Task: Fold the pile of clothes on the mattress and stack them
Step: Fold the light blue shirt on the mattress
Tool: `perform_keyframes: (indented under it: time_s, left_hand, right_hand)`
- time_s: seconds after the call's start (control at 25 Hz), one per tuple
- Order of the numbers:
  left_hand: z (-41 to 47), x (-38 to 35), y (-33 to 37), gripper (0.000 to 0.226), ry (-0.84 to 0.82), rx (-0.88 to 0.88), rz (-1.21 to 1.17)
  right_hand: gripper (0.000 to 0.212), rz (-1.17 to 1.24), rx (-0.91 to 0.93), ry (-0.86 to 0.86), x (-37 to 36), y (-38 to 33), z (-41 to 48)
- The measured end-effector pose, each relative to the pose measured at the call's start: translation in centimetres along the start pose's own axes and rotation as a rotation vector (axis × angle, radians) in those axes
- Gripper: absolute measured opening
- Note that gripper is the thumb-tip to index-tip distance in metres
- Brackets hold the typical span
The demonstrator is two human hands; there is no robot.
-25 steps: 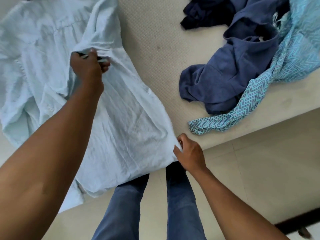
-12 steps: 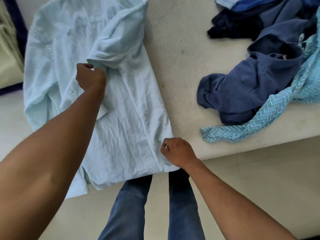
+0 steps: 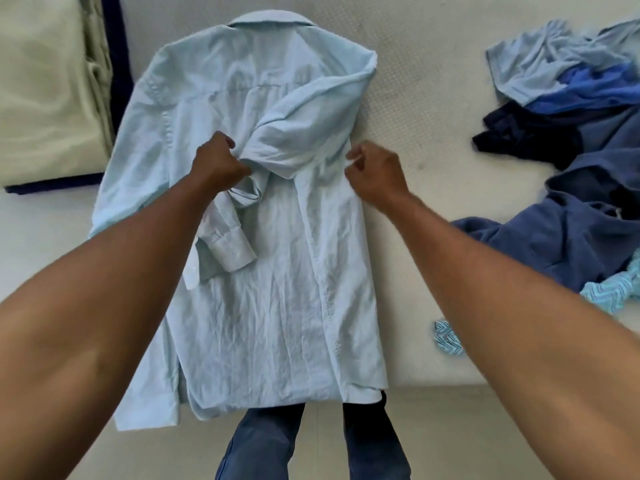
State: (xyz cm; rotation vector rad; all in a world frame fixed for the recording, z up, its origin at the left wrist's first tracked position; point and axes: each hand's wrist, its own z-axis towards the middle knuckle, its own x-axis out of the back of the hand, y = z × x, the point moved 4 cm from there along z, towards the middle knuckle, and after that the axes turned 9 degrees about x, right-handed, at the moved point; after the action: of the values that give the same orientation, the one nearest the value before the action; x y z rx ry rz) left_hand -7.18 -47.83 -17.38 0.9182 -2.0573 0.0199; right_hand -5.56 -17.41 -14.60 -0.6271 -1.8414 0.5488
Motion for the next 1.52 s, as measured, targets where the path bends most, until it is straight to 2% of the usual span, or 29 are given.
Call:
perform_keyframes:
  time_s: [0.08,0.12,0.2,0.32,0.36,0.44,0.48,0.56,0.64,0.72,0.76,0.88,0.96,1.04,1.12,1.2,1.24,1.32,1.36,1.44,1.52]
  left_hand:
    - [0.2,-0.2,-1.2,0.068,-0.101,0.015,0.047]
    - [0.0,0.0,-1.6,0.059,-0.108,0.002,0.071]
    - [-1.4,0.9,-1.8,0.030,-0.006,-0.055,0.069]
    - [-5.4,3.2,-3.0,0.015,0.243,-0.053,-0.059]
    - [-6.6,3.6,-3.6,0.015,0.273,-0.053,-0.072]
    - [-8.1,3.2,-4.7,0.017,0.200,-0.073,-0.001]
    - [-8.5,2.6,-5.0,0.018,0.128,-0.082,0.059]
    - [-8.6,2.2,-5.5,0.023,0.040,-0.083,0.119]
    - [-7.8,2.5,-6.4,0.036,0.070,-0.091,0.152]
    - [-6.7,2.5,-7.7,0.057,0.050,-0.080,0.269]
    - [-6.3,2.1,-8.4,0.058,-0.016,-0.043,0.316]
    - [-6.1,1.0,-9.8,0.027,-0.114,-0.023,0.292]
    - [-7.0,0.9,-10.3,0.035,-0.073,-0.080,0.174]
    - [-8.6,1.5,-10.4,0.040,-0.012,-0.102,0.005]
    - [-10.4,1.5,-10.5,0.040,-0.048,-0.018,-0.236]
    - [-13.1,1.1,-9.3,0.041,-0.191,0.108,-0.550]
    - [-14.5,0.7,-8.3,0.042,-0.294,0.170,-0.667]
    - [-17.8,0.0,-6.2,0.044,-0.501,0.249,-0.769]
    - [-19.2,-0.3,-5.2,0.040,-0.549,0.240,-0.762]
    - [-22.1,-0.7,-3.5,0.028,-0.473,0.065,-0.657]
    - [-25.0,-0.8,-2.0,0.025,-0.313,-0.216,-0.586]
  right_hand:
    - [0.037,-0.006,0.000,0.077,0.9,-1.6,4.6]
    - [0.043,-0.030,-0.013,0.088,1.0,-2.3,6.4]
    - [0.057,-0.135,-0.032,0.062,1.1,-3.0,9.0]
    - [0.080,-0.195,0.110,-0.118,-0.5,-4.8,10.8]
    - [0.085,-0.196,0.174,-0.211,-1.5,-5.3,11.1]
    - [0.085,-0.163,0.251,-0.339,-3.0,-5.9,10.9]
    - [0.082,-0.102,0.262,-0.290,-3.0,-5.9,10.6]
    - [0.068,0.054,0.218,0.035,-1.7,-5.9,9.3]
    - [0.052,0.087,0.170,0.337,-1.1,-5.4,6.7]
    - [0.030,0.093,0.100,0.440,-2.4,-4.2,3.1]
    - [0.022,0.119,0.072,0.433,-3.4,-3.7,0.9]
    - [0.014,0.217,0.034,0.332,-7.0,-3.2,-5.8]
    - [0.016,0.277,0.005,0.230,-9.1,-3.7,-10.0]
    - [0.020,0.441,-0.071,0.056,-10.9,-4.8,-13.2]
    - [0.048,0.709,-0.155,-0.199,-12.1,-6.7,-15.7]
    - [0.068,0.895,-0.184,-0.399,-12.2,-8.4,-17.1]
    - [0.067,0.951,-0.181,-0.456,-11.8,-9.0,-17.6]
    - [0.048,1.027,-0.179,-0.505,-10.4,-9.9,-18.6]
    - [0.038,1.025,-0.187,-0.496,-9.7,-10.1,-18.8]
    - [0.025,0.960,-0.208,-0.437,-8.0,-9.4,-19.6]
    - [0.028,1.033,-0.219,-0.384,-6.0,-8.2,-20.9]
